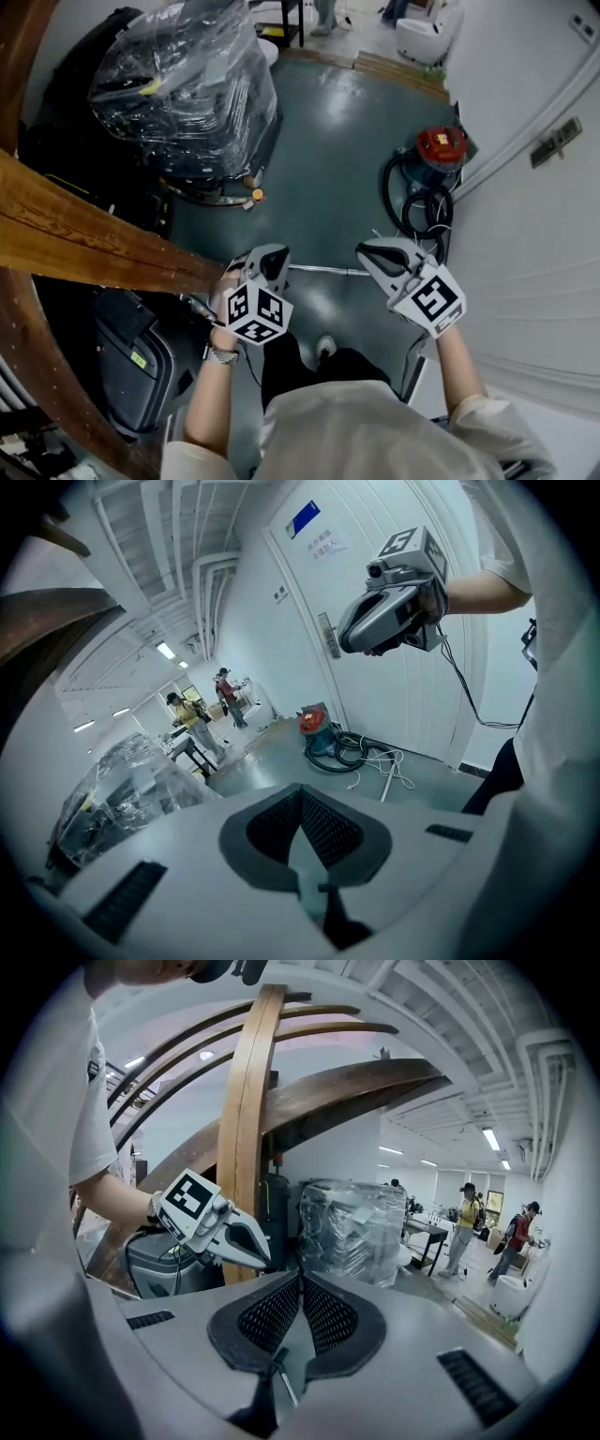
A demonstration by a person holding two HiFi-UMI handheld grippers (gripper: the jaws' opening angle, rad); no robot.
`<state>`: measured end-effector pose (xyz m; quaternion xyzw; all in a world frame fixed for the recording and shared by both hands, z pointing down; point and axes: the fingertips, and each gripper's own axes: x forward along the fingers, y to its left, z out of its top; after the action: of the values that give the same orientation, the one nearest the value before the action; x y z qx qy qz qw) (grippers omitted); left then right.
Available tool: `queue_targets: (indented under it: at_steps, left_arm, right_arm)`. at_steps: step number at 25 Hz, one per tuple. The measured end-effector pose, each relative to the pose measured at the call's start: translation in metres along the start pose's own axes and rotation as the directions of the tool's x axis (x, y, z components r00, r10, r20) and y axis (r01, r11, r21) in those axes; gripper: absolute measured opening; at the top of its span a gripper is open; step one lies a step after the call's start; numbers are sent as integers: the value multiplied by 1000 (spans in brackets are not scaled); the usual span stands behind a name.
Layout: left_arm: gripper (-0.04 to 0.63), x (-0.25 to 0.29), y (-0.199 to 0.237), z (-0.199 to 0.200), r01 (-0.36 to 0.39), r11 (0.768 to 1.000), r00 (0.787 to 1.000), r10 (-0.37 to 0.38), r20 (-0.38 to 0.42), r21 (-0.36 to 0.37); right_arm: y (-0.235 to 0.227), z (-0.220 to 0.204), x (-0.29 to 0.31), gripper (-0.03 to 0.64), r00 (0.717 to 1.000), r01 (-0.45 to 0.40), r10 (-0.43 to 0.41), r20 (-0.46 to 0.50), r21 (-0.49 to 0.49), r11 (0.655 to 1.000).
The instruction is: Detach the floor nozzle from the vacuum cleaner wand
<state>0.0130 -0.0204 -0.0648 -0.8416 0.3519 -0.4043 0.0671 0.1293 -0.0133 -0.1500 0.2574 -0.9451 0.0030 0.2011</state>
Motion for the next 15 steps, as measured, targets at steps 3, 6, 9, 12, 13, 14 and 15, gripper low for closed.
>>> queue_targets:
  at_steps: [3, 6, 9, 12, 13, 14, 15]
  left_arm:
    - [-1, 30, 7, -24, 15, 1000, 1000, -15, -9, 8]
    - [-1, 58, 12, -50, 31, 1000, 999, -31, -14, -6]
    - [-2, 84, 19, -76, 29, 999, 999, -29, -13, -41]
    - [0, 105, 22, -100, 29, 997, 1000, -30, -7, -78]
    - [-2, 111, 23, -107, 30, 996, 999, -31, -6, -87]
    - [-1, 118, 24, -115, 31, 995, 999, -32, -7, -94]
    - [-2, 125, 25, -123, 32, 995, 999, -33, -7, -99]
  right_arm:
    - [-13, -28, 27, 31, 1000, 15, -15, -19, 25, 1000]
    - [-21, -59, 58, 31, 999, 19, -18, -47, 40, 999]
    - [-24, -88, 89, 31, 998, 5, -2, -70, 44, 999]
    - [-27, -111, 114, 31, 998, 4, 1, -65, 71, 997]
    - [-28, -119, 122, 31, 998, 7, -2, -65, 77, 997]
    - [-29, -126, 129, 31, 998, 10, -5, -67, 78, 997]
    - [-30, -134, 137, 31, 998, 12, -6, -69, 77, 997]
